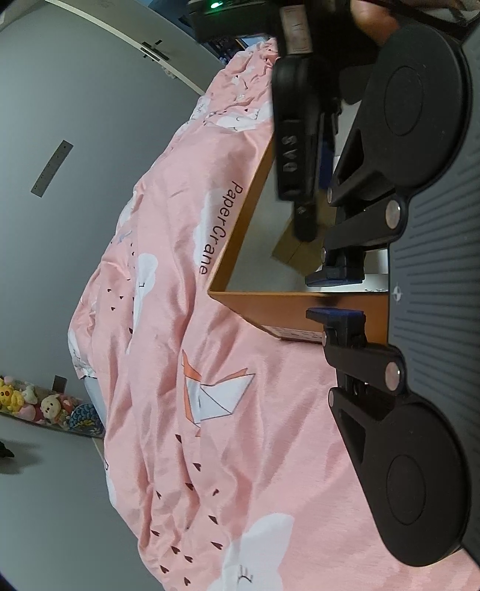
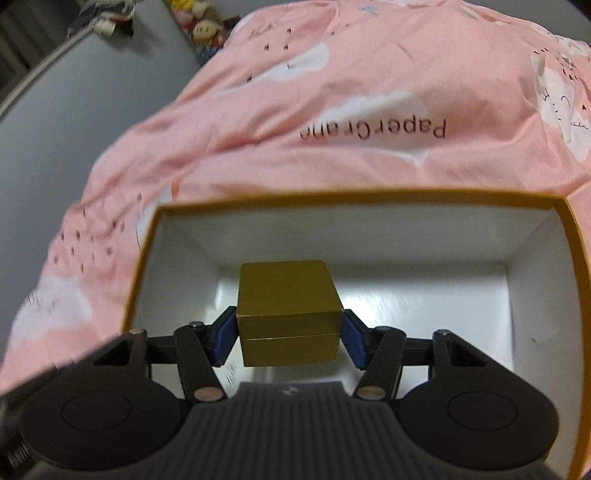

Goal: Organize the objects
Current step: 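Lower the gold box onto the white box and open the right gripper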

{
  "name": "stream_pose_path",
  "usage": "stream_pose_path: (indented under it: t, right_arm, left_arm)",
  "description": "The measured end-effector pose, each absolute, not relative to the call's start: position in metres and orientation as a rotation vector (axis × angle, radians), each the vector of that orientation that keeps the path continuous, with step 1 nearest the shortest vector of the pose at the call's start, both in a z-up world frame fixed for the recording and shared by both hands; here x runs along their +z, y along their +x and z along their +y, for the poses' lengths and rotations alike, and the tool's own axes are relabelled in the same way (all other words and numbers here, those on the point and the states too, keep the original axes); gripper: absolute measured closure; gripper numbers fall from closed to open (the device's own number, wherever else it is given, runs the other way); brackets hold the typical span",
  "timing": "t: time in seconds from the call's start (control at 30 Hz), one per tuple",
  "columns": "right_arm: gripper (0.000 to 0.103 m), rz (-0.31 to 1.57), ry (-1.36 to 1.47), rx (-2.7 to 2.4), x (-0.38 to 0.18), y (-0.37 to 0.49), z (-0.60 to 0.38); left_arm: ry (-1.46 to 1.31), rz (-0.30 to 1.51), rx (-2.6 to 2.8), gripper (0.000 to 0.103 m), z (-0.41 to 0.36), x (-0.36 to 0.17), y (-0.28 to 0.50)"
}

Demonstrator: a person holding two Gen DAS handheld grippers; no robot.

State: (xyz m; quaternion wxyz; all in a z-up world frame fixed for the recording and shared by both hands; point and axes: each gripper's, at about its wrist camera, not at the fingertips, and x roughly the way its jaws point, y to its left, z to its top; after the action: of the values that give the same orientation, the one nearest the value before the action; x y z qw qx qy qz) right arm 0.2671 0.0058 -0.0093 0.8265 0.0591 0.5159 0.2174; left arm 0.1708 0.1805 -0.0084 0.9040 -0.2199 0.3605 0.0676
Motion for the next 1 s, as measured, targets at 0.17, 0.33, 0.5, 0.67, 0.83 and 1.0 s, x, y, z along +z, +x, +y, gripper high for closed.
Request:
stream_pose_path:
  t: [0.17,0.33,0.5,0.67,0.83,1.0]
  right_arm:
    - [0.042,1.107,0.151,0.499,-0.016,0.279,0.023]
    - [0.042,1.117,0.189,0.546,-0.026,0.285,0.032]
    - [0.041,1.106,0.261,0.569,-0.026,0.289,0.028]
    - [0.046,1.101,0.238,0.575,-0.025,0.287,0.029]
    - [0.056,1.097,0.239,0.575,-0.033,0.29,0.03]
    - [0.061,1.094,0.222,0.597,-0.034,0.289,0.035]
  left_arm:
    - [-0.442,0.753,0.141,0.091,0.18,-0.012,0.175]
    - [-0.445,0.76,0.138,0.091,0.182,-0.015,0.178]
    - [-0.436,0.762,0.139,0.091,0.183,-0.016,0.179]
    - [-0.434,0.766,0.142,0.091,0.182,-0.017,0.181]
    - [-0.431,0.765,0.143,0.091,0.182,-0.016,0.181]
    - [-0.426,0.768,0.148,0.091,0.182,-0.016,0.181]
